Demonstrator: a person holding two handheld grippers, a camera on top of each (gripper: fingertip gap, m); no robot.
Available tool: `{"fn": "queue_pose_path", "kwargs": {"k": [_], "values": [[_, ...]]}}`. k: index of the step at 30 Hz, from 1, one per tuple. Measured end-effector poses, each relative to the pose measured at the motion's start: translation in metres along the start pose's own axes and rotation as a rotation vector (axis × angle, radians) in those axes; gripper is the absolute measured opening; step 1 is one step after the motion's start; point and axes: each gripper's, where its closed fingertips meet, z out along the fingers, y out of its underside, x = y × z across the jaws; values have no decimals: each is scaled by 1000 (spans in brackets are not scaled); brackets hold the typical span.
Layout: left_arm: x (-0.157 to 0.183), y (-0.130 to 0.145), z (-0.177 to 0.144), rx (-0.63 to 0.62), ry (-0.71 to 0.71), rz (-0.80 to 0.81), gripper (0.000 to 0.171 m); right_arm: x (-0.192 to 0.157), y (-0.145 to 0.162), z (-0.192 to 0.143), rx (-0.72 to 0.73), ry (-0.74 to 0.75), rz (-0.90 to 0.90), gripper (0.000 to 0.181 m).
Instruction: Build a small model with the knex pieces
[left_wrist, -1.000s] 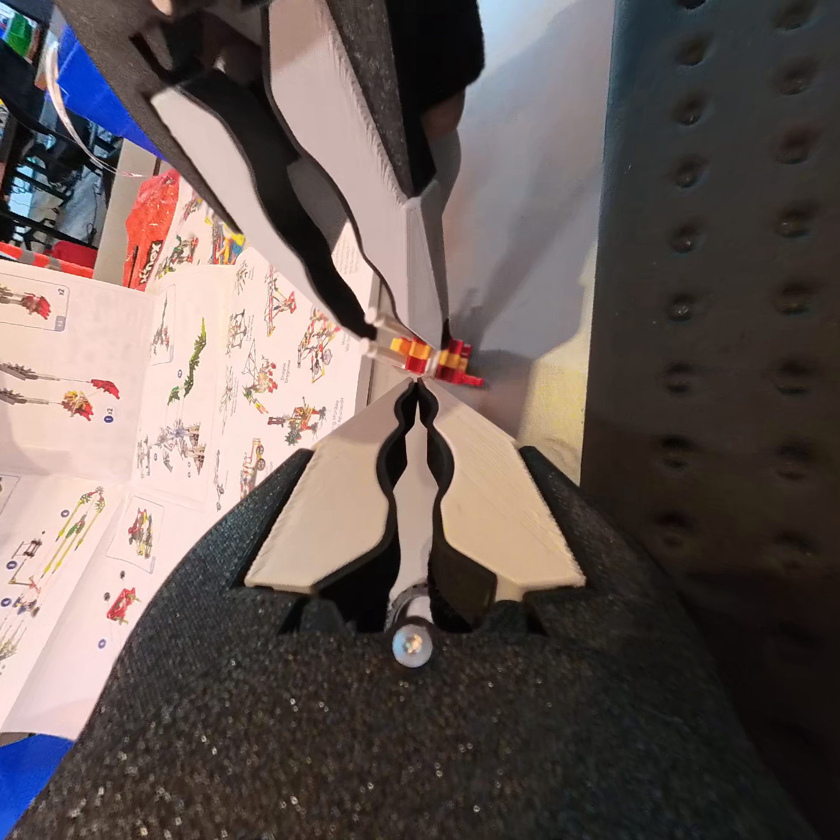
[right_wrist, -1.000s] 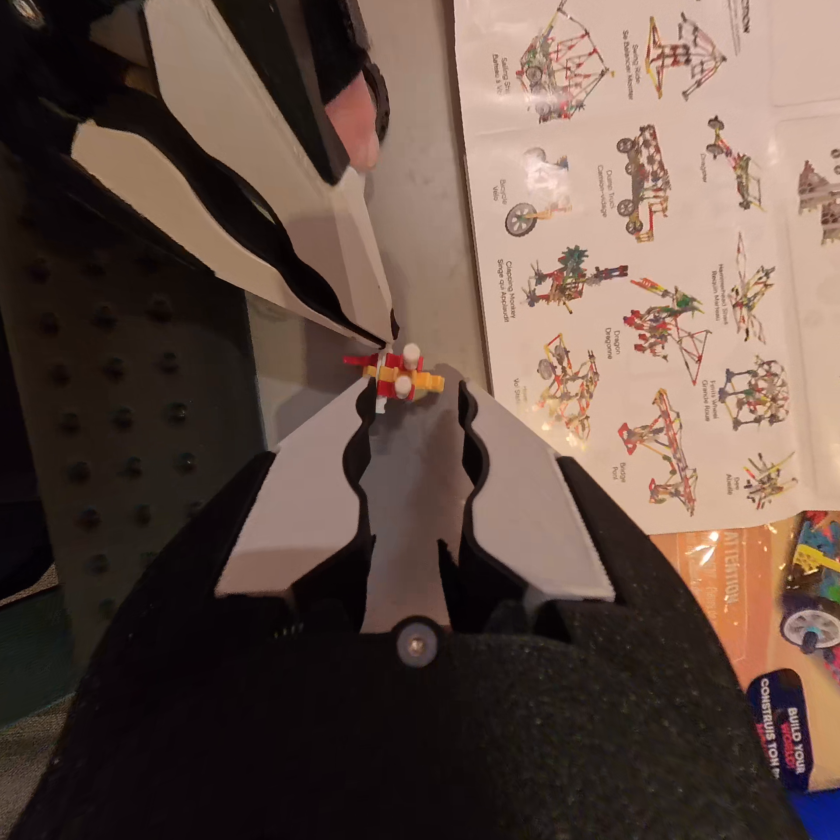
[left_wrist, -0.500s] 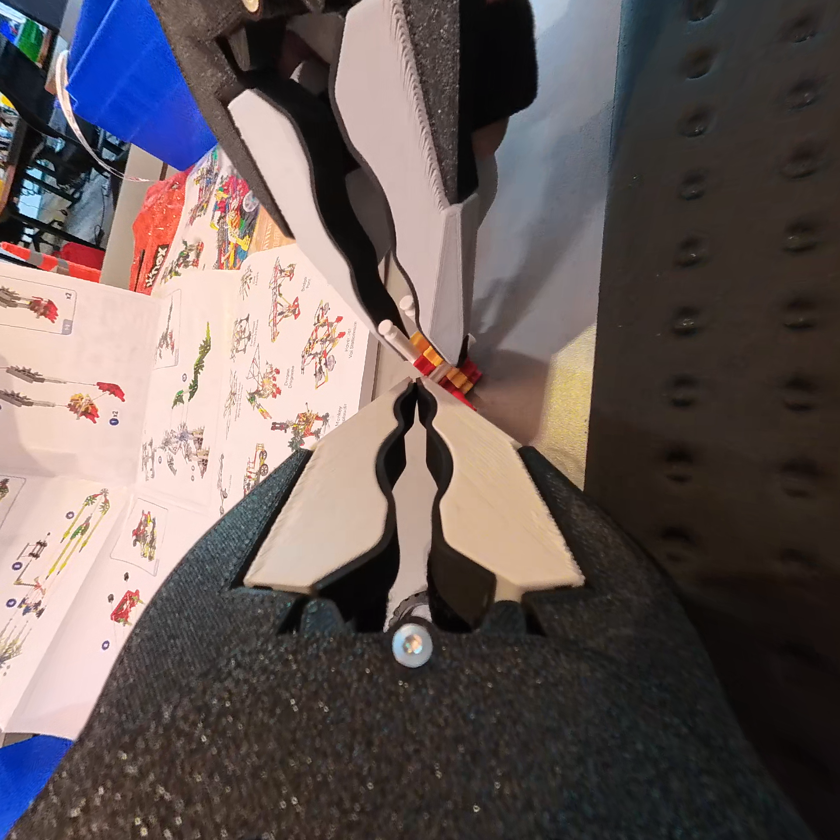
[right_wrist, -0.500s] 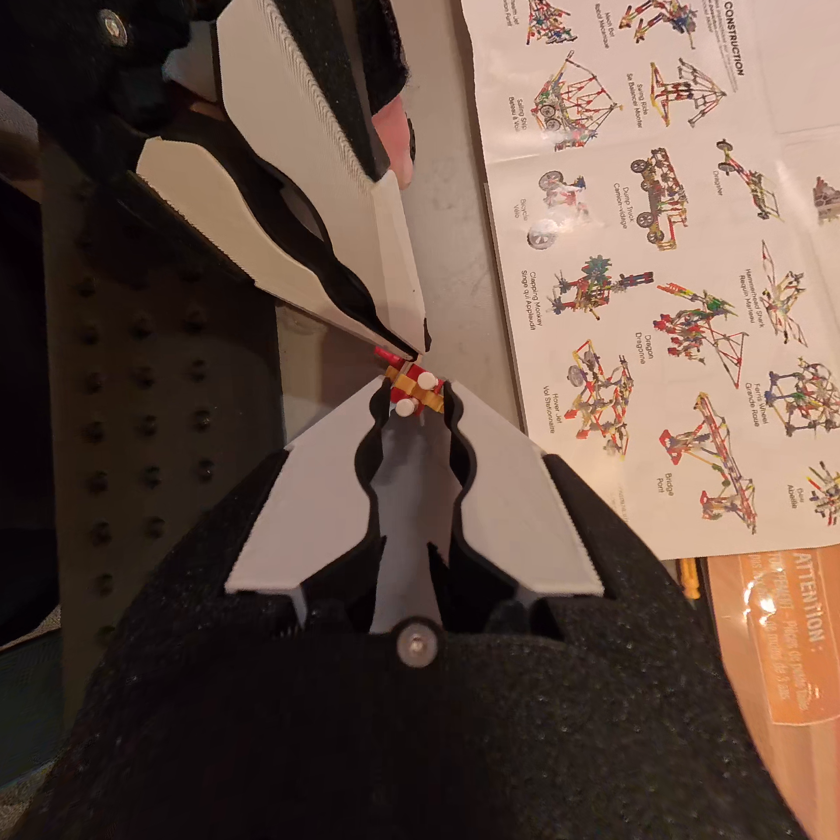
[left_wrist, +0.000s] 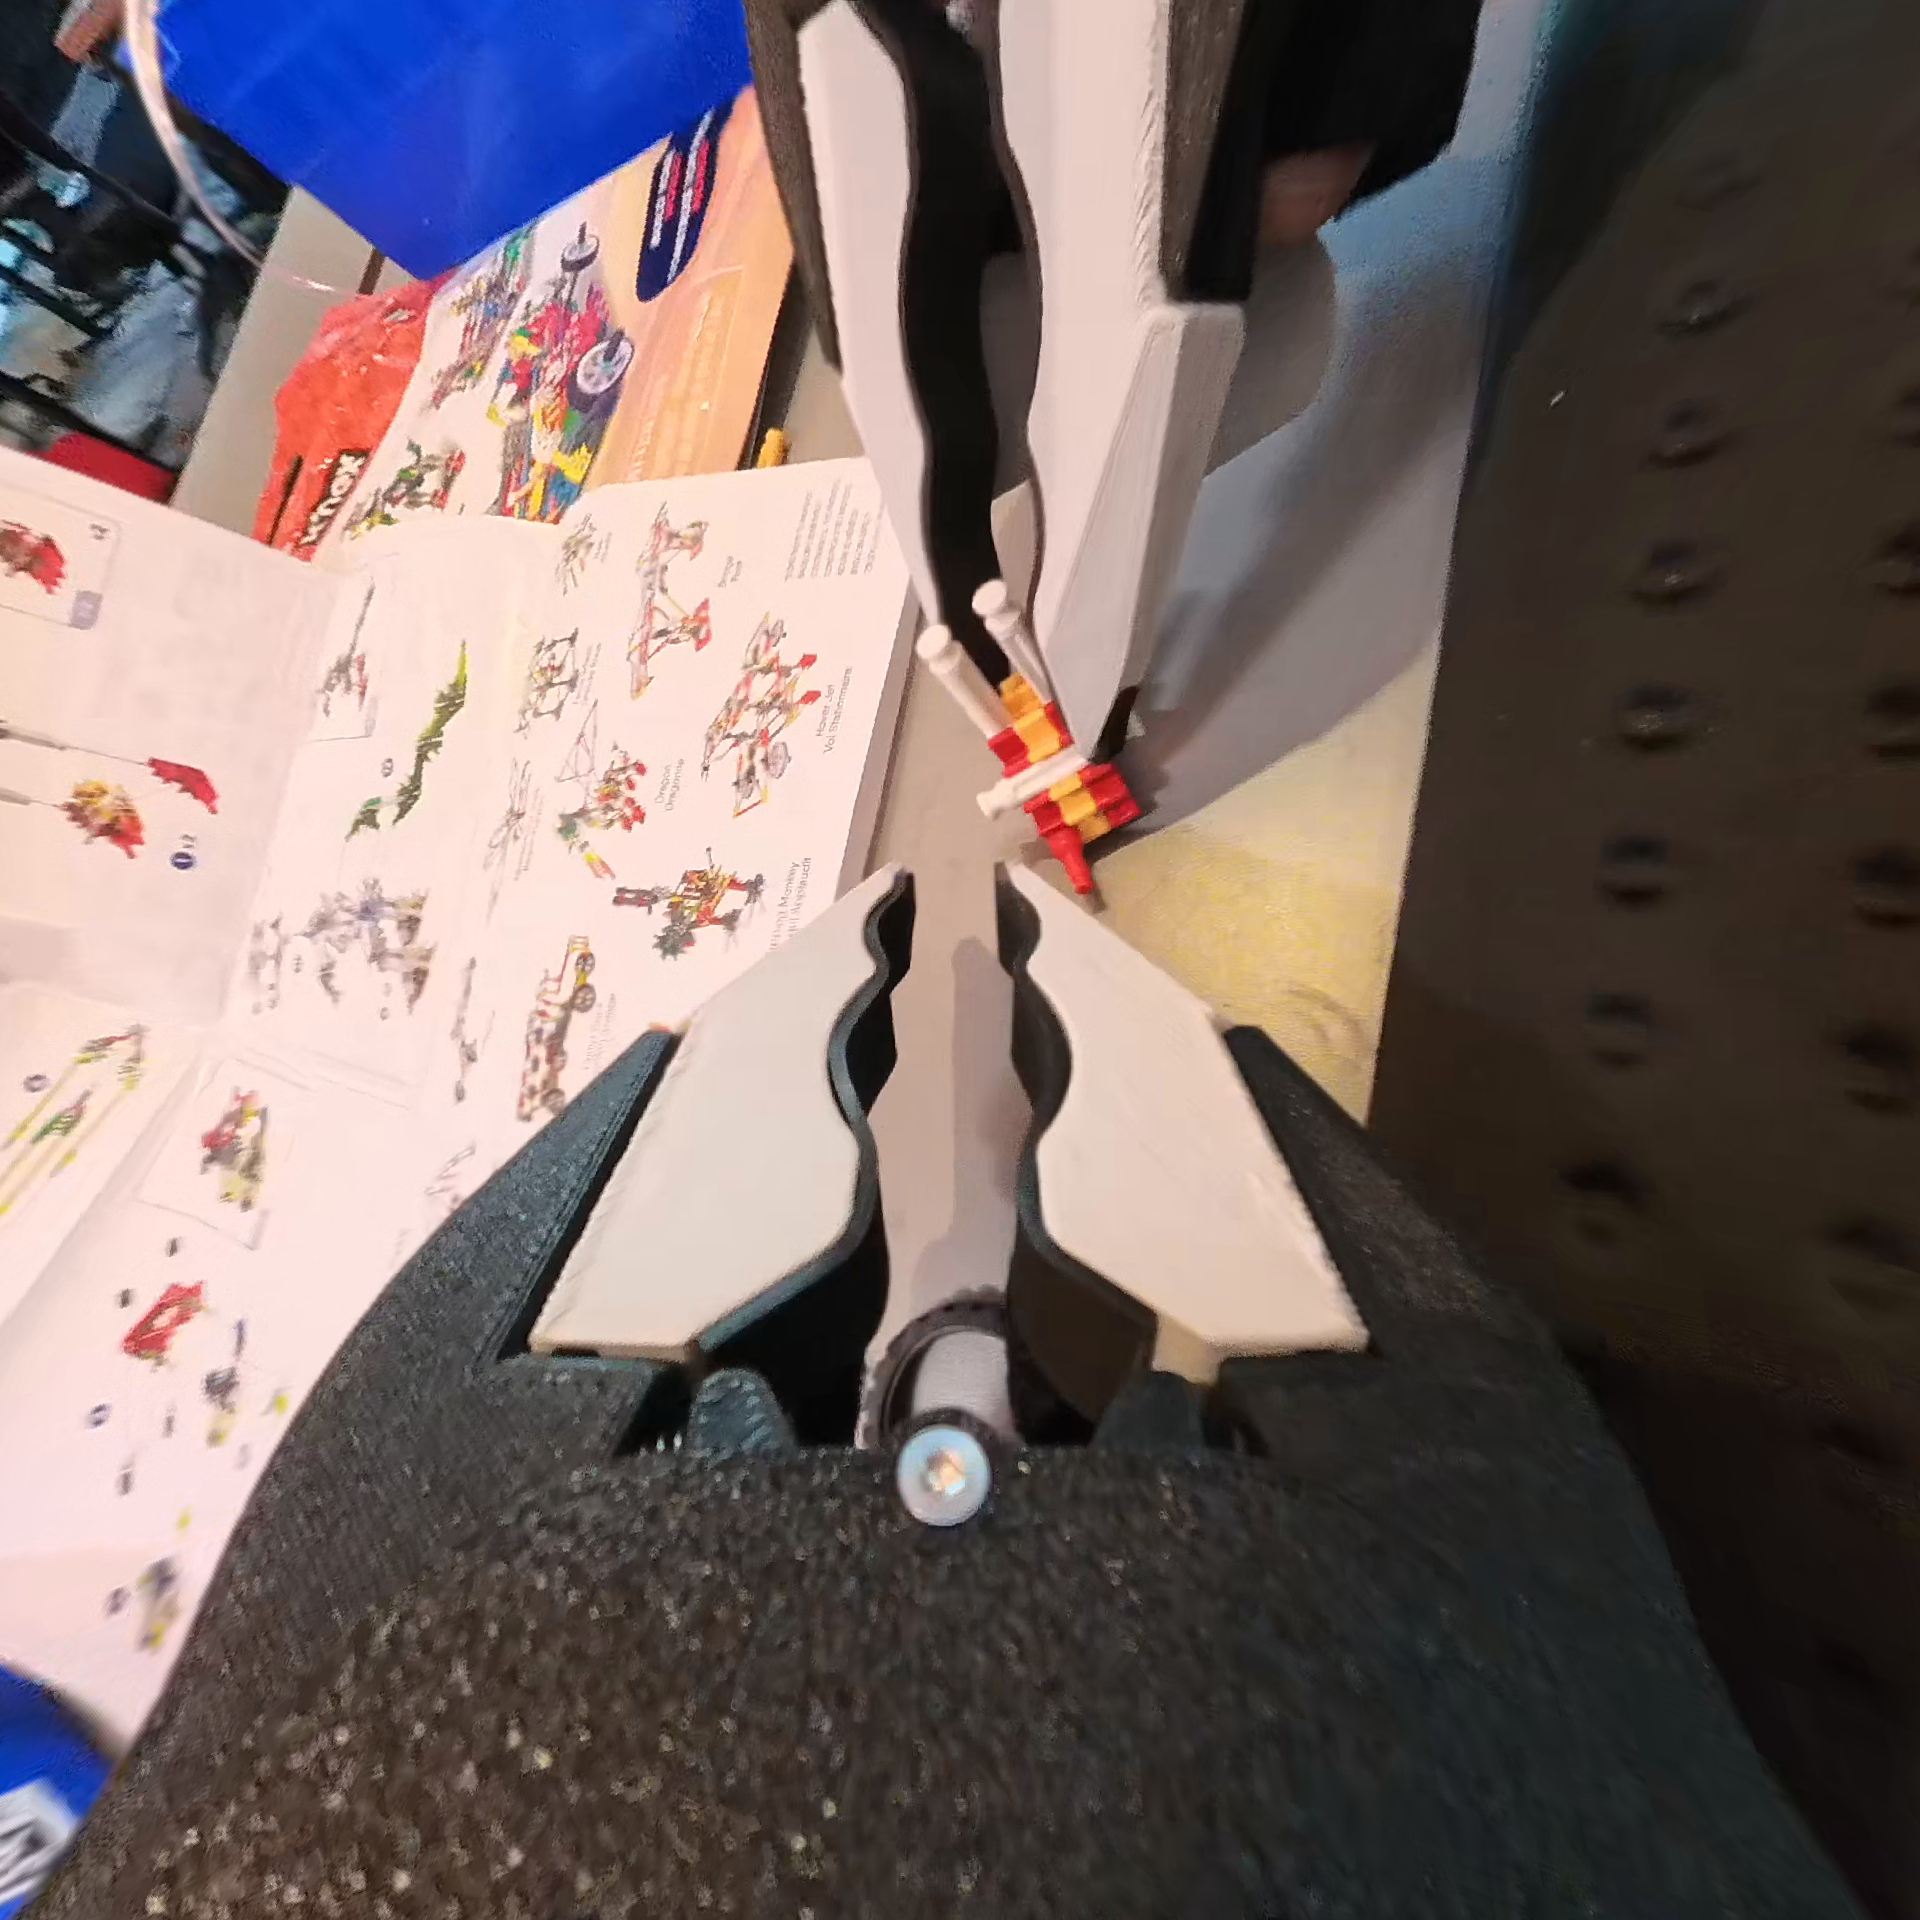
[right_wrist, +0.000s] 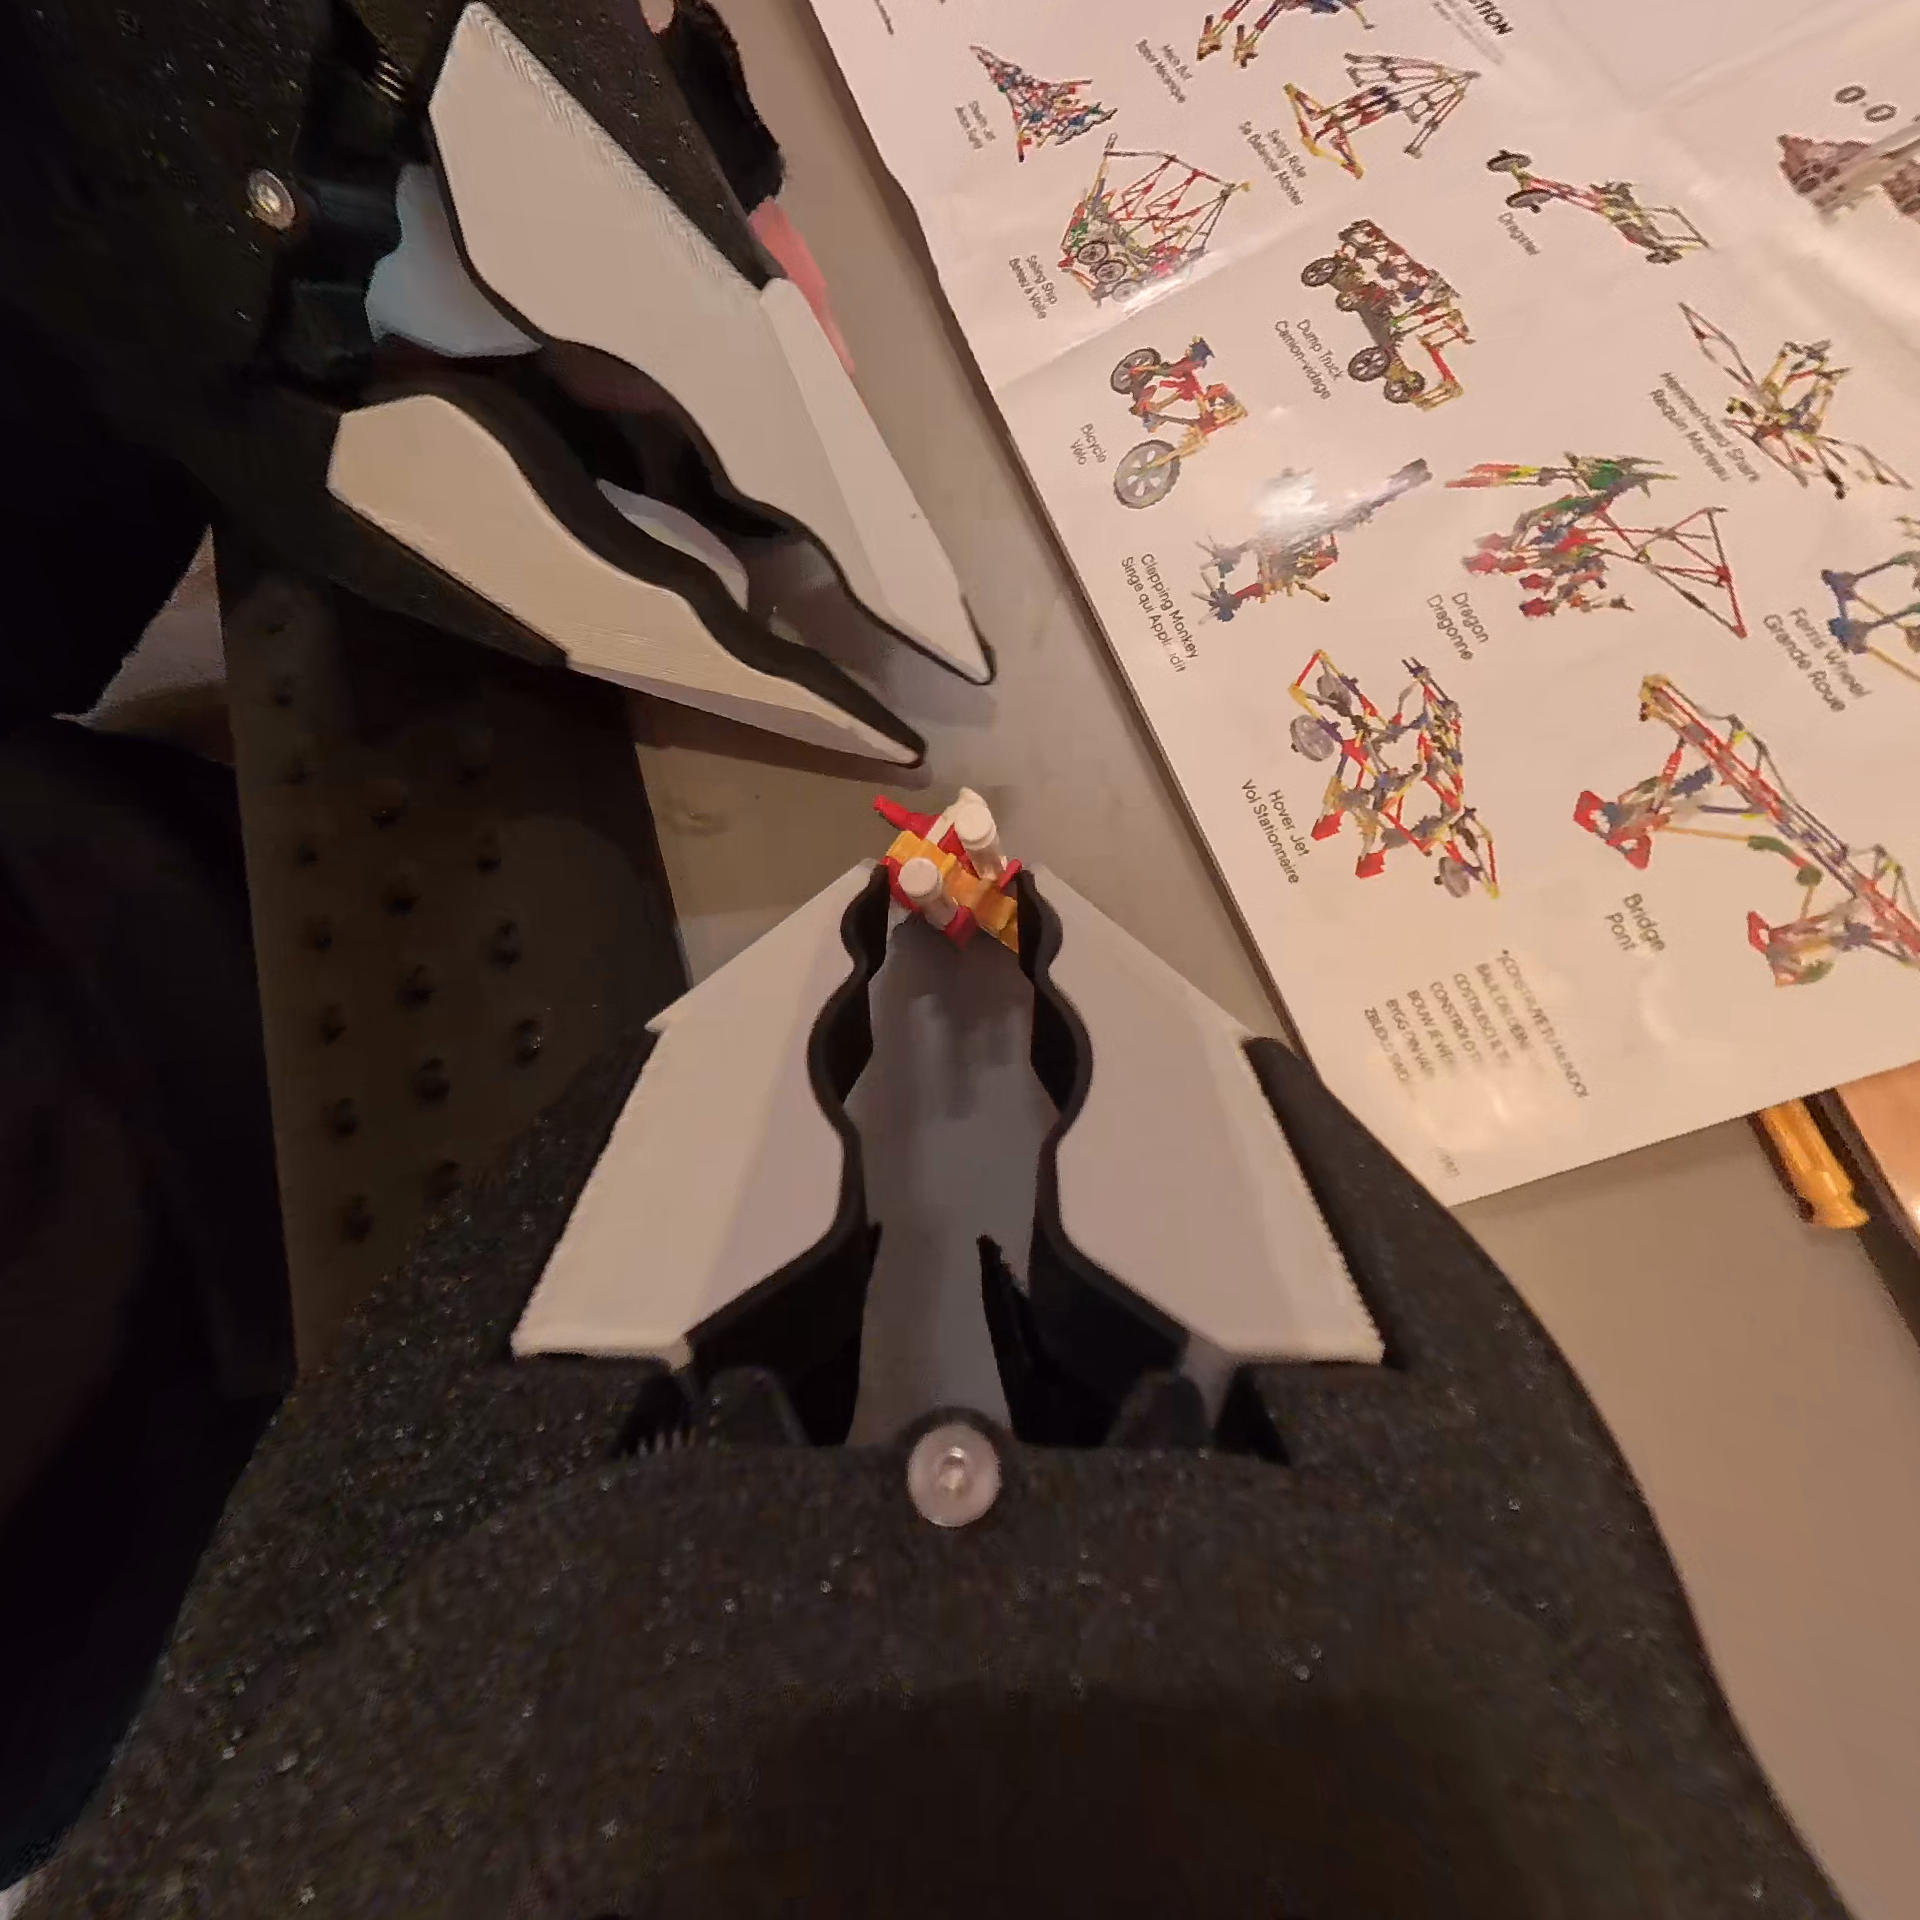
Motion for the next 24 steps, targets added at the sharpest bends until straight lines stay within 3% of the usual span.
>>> {"fn": "queue_pose_path", "kwargs": {"k": [5, 10, 24], "values": [[16, -4, -2, 36, 120, -74, 16, 3, -2, -1, 53, -3, 40, 24], [16, -1, 7, -8, 113, -75, 23, 3, -4, 2, 65, 11, 68, 24], [15, 0, 8, -14, 127, -115, 17, 1, -15, 3, 153, -47, 172, 25]]}}
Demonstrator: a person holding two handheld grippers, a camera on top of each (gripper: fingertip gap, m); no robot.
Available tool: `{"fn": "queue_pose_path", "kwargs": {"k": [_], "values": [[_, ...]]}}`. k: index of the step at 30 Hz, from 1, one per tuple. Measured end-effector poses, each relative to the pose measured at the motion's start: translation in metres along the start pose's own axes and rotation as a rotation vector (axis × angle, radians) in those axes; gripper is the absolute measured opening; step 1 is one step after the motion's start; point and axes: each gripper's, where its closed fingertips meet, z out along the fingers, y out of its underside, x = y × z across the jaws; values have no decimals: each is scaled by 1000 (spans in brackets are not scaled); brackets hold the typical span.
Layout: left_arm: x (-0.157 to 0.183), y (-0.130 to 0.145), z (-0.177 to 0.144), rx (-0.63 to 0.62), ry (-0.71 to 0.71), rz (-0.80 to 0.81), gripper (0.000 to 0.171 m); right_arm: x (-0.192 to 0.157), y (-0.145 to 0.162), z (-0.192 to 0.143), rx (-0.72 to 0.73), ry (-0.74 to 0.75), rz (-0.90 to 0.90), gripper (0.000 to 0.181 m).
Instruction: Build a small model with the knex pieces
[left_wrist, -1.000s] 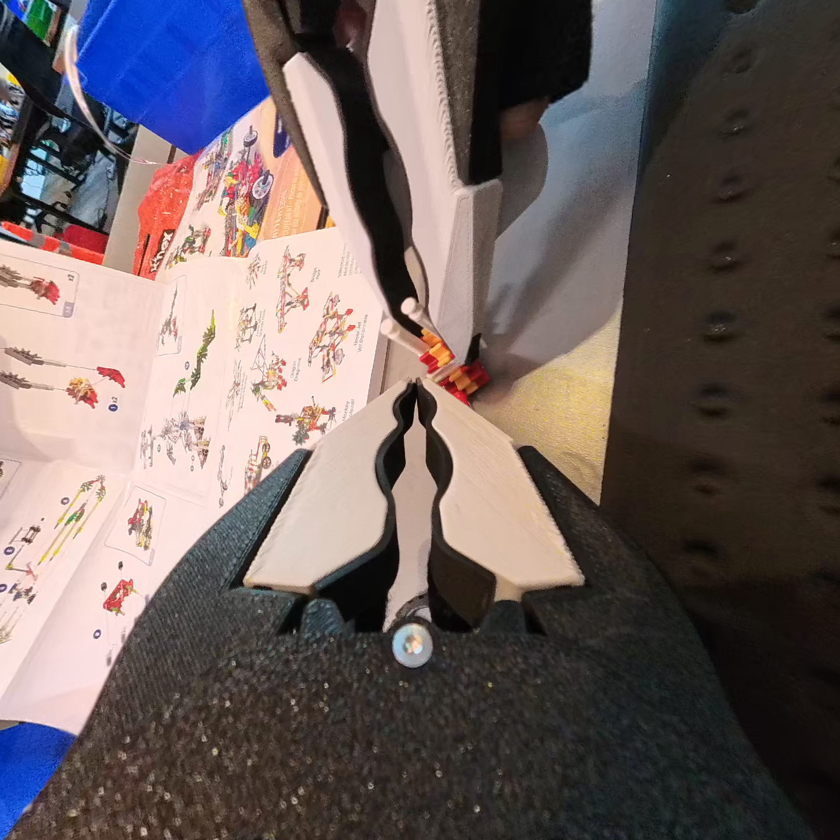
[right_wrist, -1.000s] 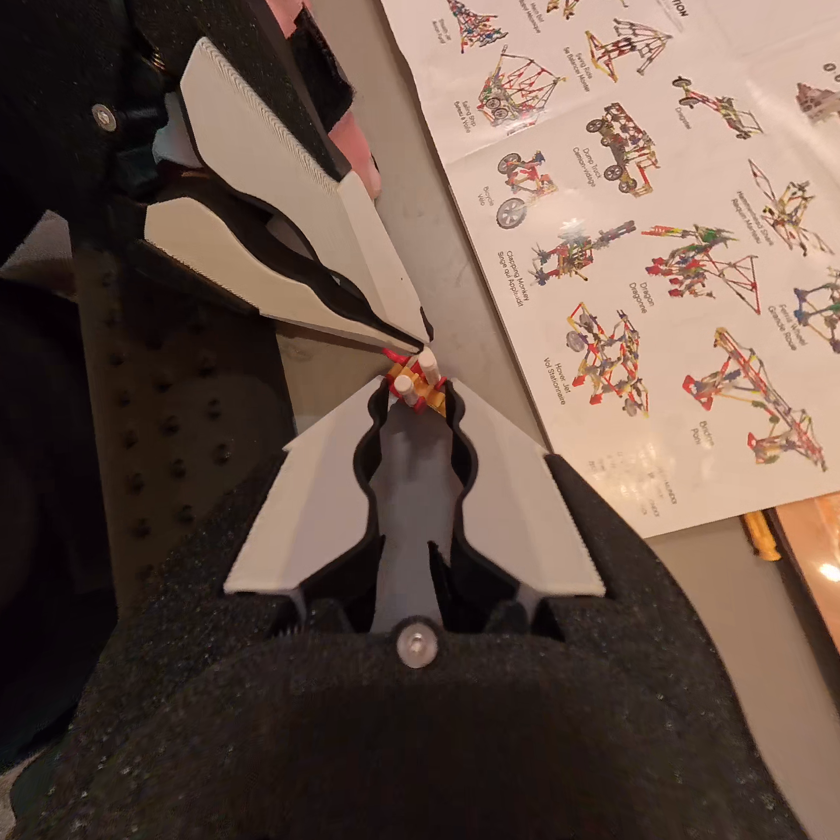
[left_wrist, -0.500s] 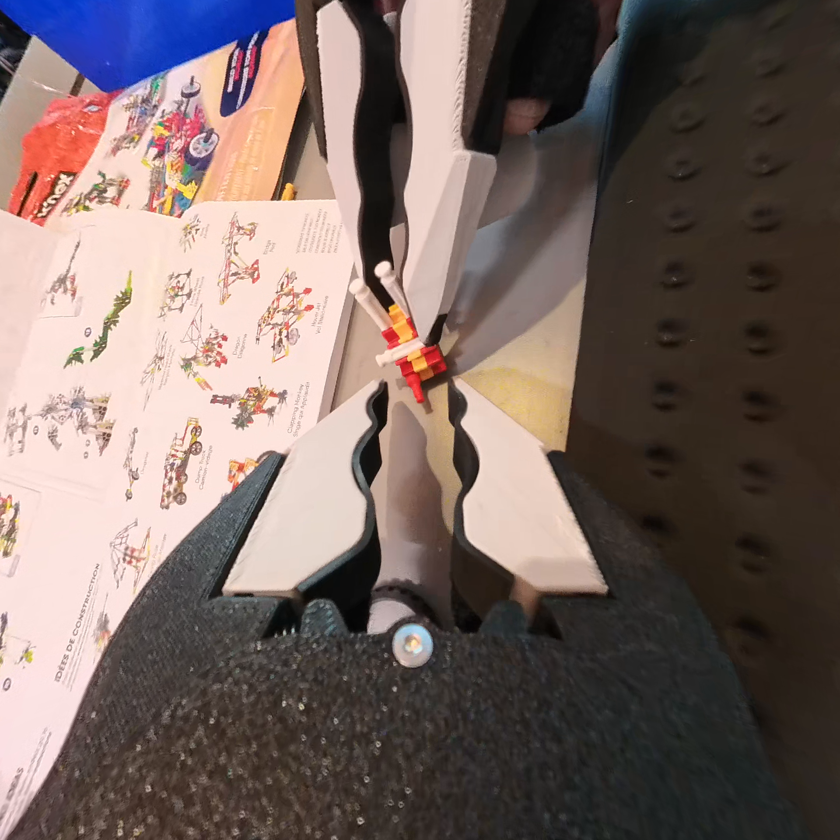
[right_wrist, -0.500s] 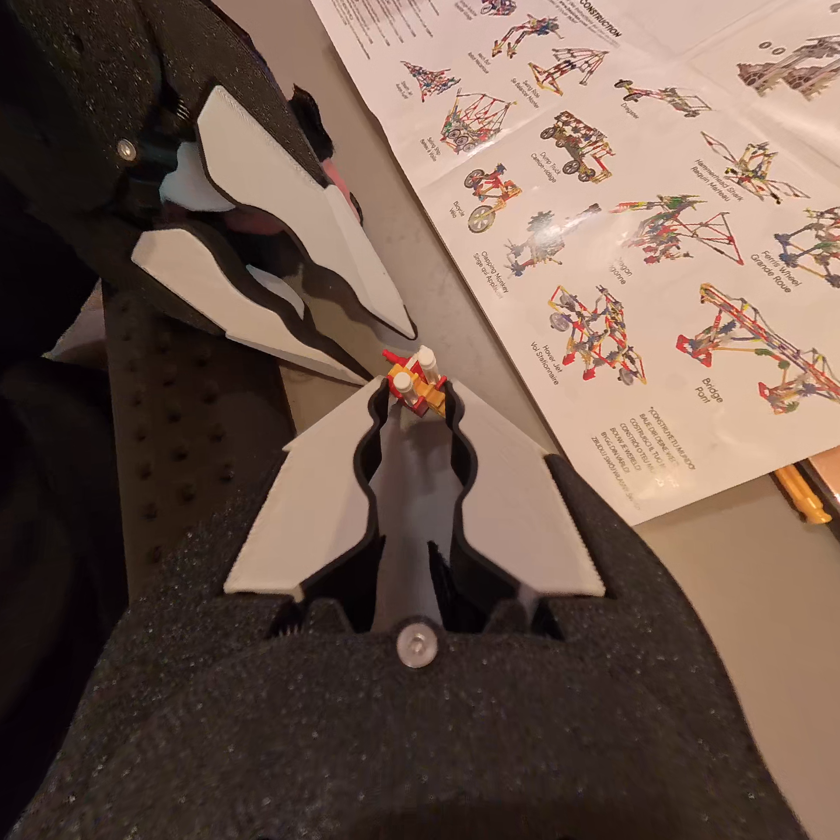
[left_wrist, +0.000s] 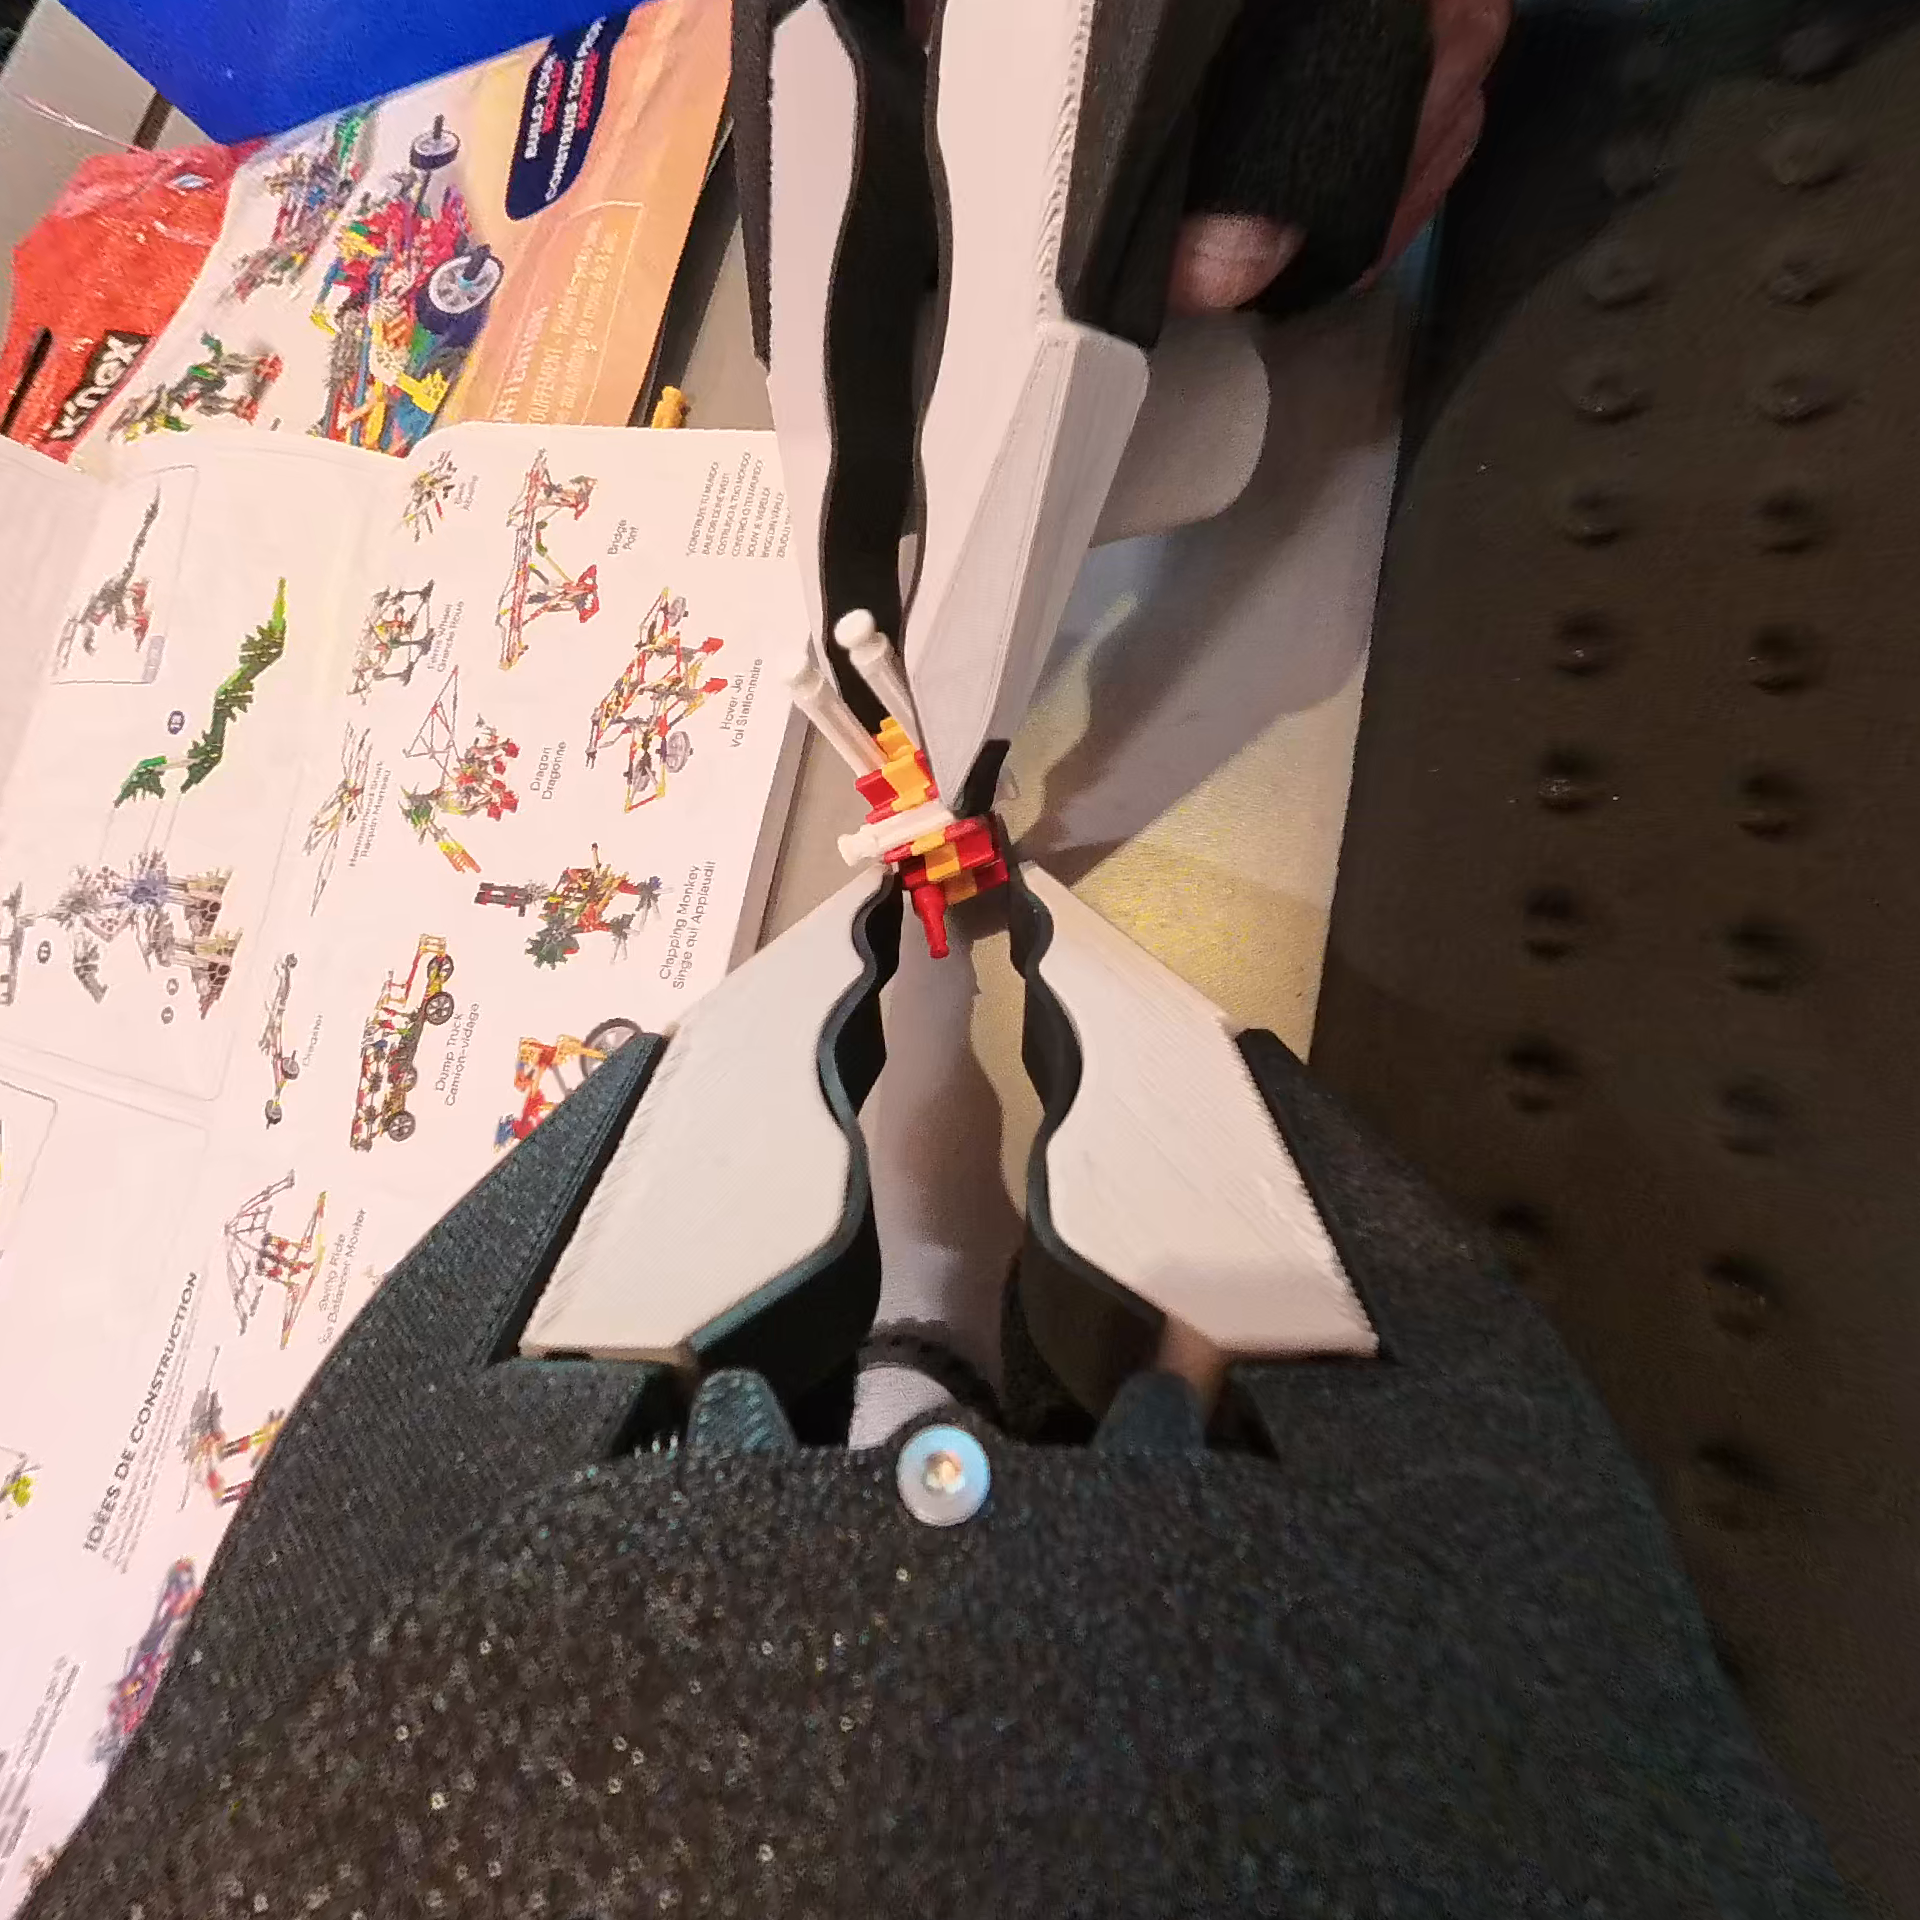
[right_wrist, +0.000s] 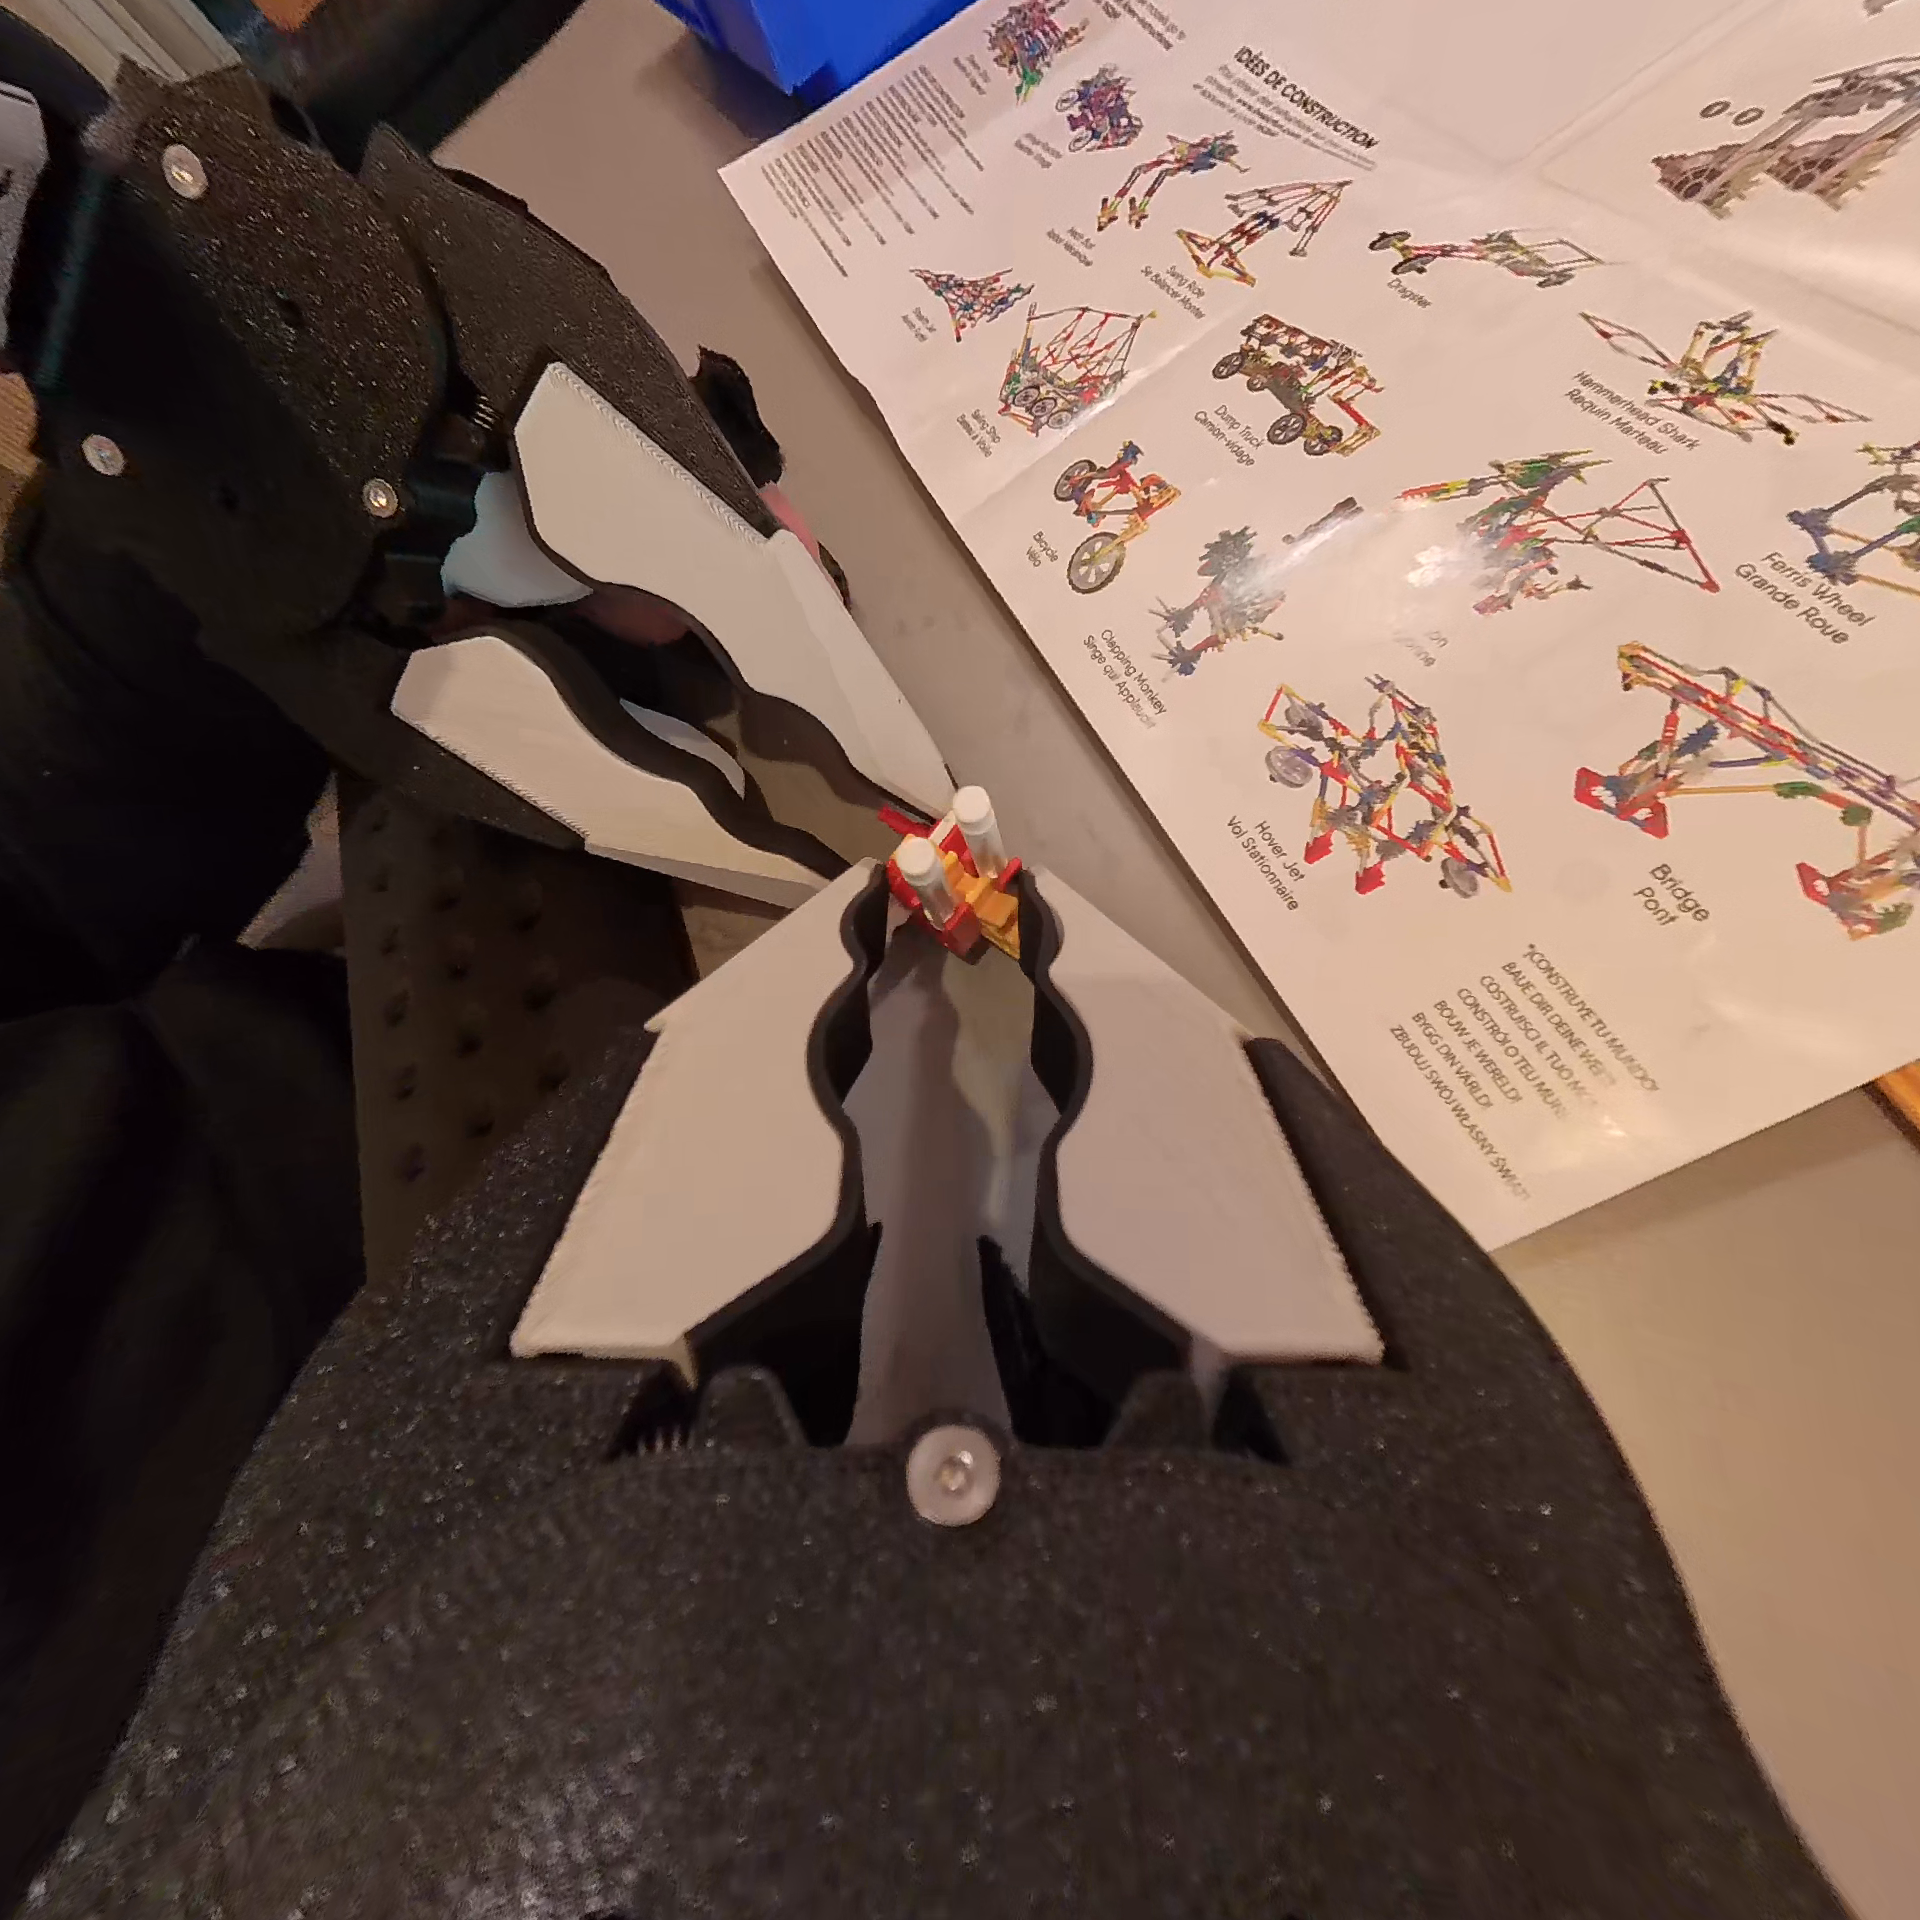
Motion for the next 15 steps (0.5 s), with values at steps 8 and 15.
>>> {"fn": "queue_pose_path", "kwargs": {"k": [8, 15], "values": [[-2, 4, 1, -34, -3, 51, 16, -3, -5, -11, 46, -58, 15, 27], [-5, 8, 0, -96, -12, 147, 17, -1, -8, -28, 69, -41, -45, 28]]}}
